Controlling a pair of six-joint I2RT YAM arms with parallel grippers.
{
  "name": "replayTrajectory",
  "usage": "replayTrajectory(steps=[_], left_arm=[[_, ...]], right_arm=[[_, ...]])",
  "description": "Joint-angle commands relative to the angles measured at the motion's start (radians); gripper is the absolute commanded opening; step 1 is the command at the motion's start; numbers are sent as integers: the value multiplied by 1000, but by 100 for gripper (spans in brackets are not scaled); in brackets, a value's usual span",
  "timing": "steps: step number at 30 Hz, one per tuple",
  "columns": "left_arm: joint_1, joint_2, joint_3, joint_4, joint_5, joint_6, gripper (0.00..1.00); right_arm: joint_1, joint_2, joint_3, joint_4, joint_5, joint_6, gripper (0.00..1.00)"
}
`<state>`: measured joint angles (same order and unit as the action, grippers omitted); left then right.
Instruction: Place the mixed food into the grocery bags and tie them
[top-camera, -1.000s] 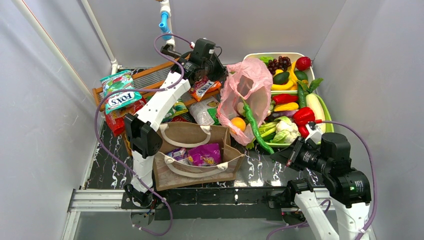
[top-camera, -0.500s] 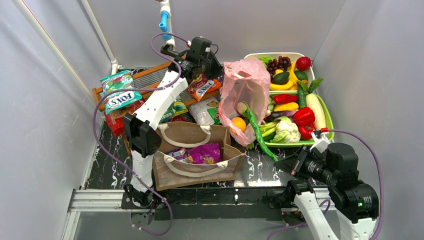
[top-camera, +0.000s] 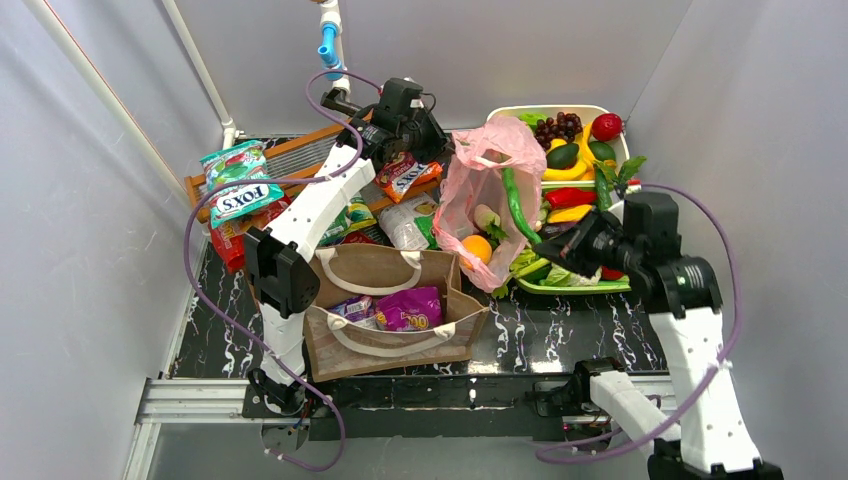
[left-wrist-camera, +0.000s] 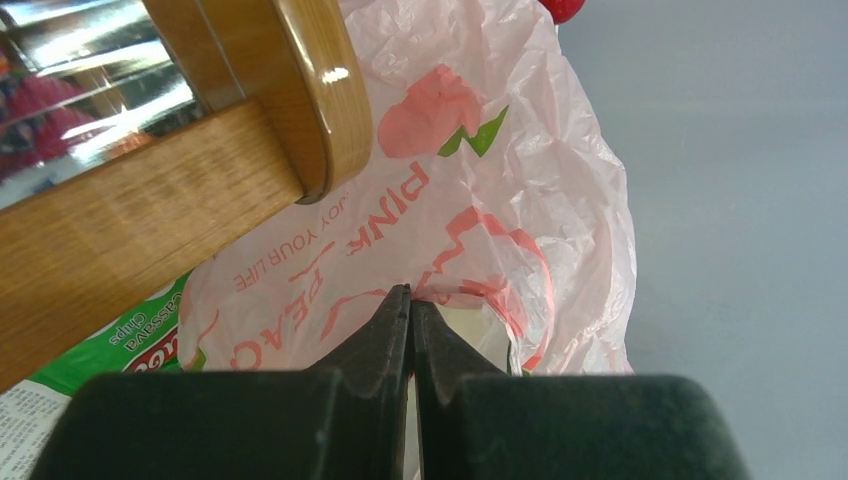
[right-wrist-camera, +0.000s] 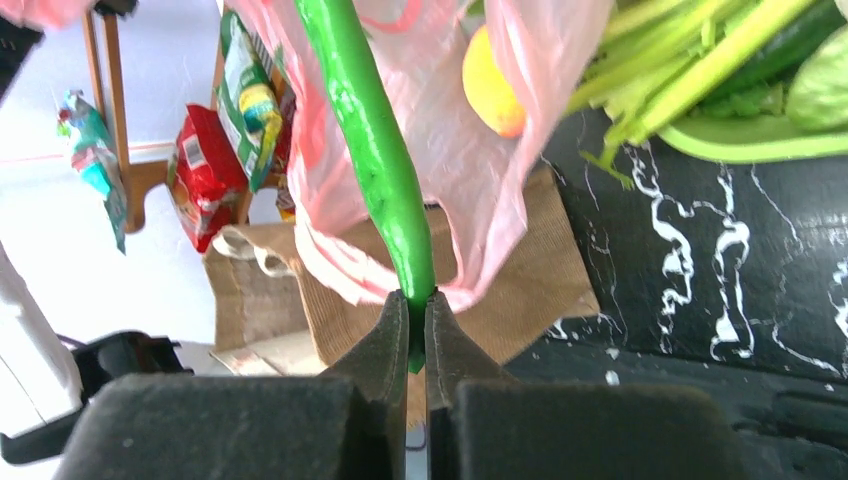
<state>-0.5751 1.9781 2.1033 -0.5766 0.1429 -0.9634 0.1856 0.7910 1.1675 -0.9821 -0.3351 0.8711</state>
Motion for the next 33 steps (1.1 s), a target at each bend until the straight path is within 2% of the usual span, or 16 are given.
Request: replayTrajectory(steps=[1, 10, 15, 19, 23, 24, 27, 33], left_arm=[[2, -74, -8, 10, 55, 12, 0], [-2, -84, 1, 24, 70, 33, 0], [-2, -80, 9, 27, 71, 34, 0], [-2, -73, 26, 27, 73, 31, 0], [-2, -69, 33, 27, 75, 28, 0], [-2, -68, 33, 27, 75, 28, 0], [-2, -72, 31, 26, 78, 28, 0], [-2, -88, 9, 24, 75, 34, 0]], right_arm=[[8, 98, 83, 170, 29, 45, 1], [8, 222, 114, 267, 99, 76, 1], [8, 290, 111, 312, 58, 73, 3], [8, 326, 116, 319, 34, 60, 16], [9, 368, 115, 364, -34, 4, 62], [9, 386, 123, 358, -63, -16, 69], [12, 430, 146, 340, -174, -76, 77], [21, 361, 145, 332, -294, -206, 77]])
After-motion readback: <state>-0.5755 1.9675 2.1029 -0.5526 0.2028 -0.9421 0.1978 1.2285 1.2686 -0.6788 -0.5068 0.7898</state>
